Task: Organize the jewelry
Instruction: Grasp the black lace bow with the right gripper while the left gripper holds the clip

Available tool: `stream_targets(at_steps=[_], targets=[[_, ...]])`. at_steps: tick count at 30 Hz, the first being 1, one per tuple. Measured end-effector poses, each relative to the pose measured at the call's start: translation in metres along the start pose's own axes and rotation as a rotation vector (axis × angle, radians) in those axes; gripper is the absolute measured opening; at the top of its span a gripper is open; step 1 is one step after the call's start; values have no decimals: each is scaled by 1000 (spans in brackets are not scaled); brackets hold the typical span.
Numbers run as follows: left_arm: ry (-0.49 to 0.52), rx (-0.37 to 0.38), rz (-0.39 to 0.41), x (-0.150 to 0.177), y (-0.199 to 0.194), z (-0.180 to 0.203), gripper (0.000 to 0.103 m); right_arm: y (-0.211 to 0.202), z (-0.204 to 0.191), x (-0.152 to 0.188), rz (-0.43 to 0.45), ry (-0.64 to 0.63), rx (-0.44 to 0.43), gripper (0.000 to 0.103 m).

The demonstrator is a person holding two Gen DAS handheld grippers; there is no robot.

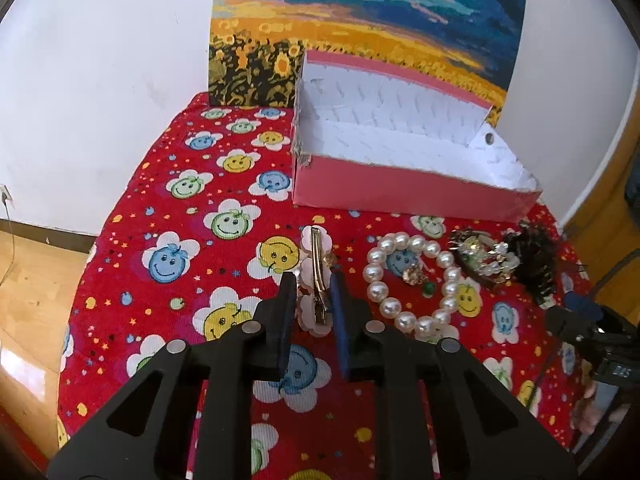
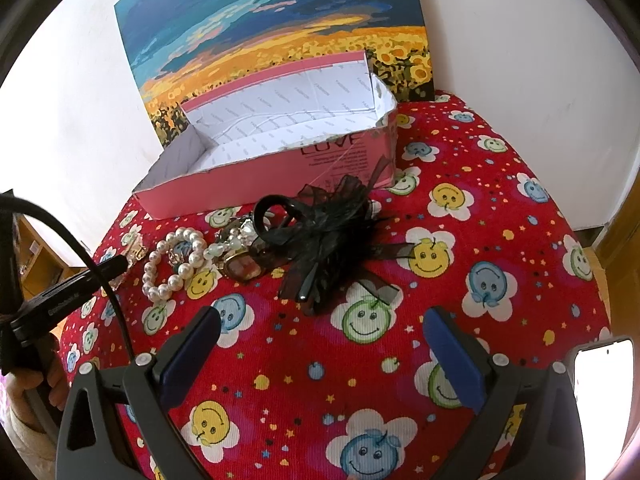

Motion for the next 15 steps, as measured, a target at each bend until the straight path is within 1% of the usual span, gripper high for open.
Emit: stream_targets(at_steps=[8,15], targets=[[-11,26,53,1,-36,0,15,-3,-1,1,7,12,-11,103],[-21,42,62,6,-44,-2,15,-7,5,-8,10,28,4,103]])
Point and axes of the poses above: each gripper's, at about its wrist camera, not at the fingertips, and y roughly the way its jaws point, z to its right, x to its underside, the point moved 6 cm from there along y, roughly the way its jaws point, and after that the axes turned 2 degrees about x, right-handed, at the moved point
